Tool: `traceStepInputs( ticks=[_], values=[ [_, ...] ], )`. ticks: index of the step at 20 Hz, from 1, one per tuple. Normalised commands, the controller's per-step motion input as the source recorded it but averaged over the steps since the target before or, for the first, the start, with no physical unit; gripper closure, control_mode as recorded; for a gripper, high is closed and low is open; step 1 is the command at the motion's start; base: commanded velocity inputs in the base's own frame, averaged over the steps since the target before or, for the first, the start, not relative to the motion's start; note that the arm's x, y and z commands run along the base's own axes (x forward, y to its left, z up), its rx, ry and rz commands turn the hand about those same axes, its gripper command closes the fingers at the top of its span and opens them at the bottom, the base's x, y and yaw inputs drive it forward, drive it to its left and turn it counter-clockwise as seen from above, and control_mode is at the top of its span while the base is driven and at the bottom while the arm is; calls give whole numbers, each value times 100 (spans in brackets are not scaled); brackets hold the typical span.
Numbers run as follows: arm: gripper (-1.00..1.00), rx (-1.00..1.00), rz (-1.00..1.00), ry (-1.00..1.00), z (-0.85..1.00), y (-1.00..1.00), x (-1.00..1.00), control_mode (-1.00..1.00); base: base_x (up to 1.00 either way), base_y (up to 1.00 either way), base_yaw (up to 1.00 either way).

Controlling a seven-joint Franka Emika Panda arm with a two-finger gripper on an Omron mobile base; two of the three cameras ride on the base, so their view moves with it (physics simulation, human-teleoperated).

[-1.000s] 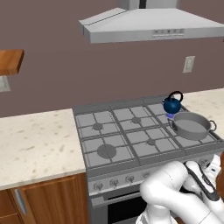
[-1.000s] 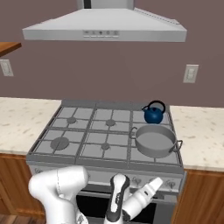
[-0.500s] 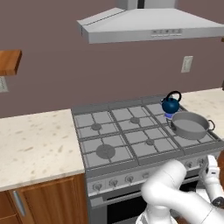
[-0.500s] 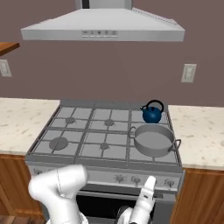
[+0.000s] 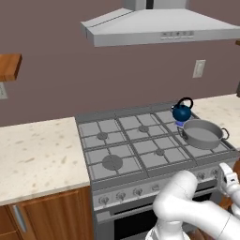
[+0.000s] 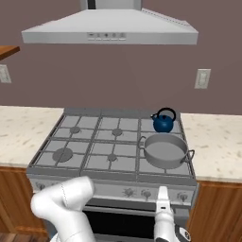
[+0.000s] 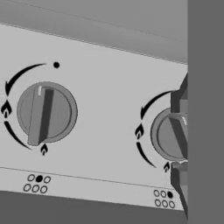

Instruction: Pick the kettle from the cabinet and place it on a stove burner. Then pick the pot from the counter and place it on another stove burner. Finally, turn both burners on.

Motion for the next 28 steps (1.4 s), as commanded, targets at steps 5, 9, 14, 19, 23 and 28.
traceStepInputs(
  ticks=[5,9,14,19,23,28],
  values=[
    [-100,-31,31,-24,20,1,-26,-100,0,0,0],
    [-100,-24,28,-43,72,-2,-64,-100,0,0,0],
    [-100,-24,26,-46,94,-12,-84,-100,0,0,0],
    [-100,-23,24,-42,98,-28,-100,-100,0,0,0],
    [-100,-21,24,-38,85,-36,-100,-100,0,0,0],
    [-100,-21,21,-37,74,-40,-100,-100,0,0,0]
  ],
)
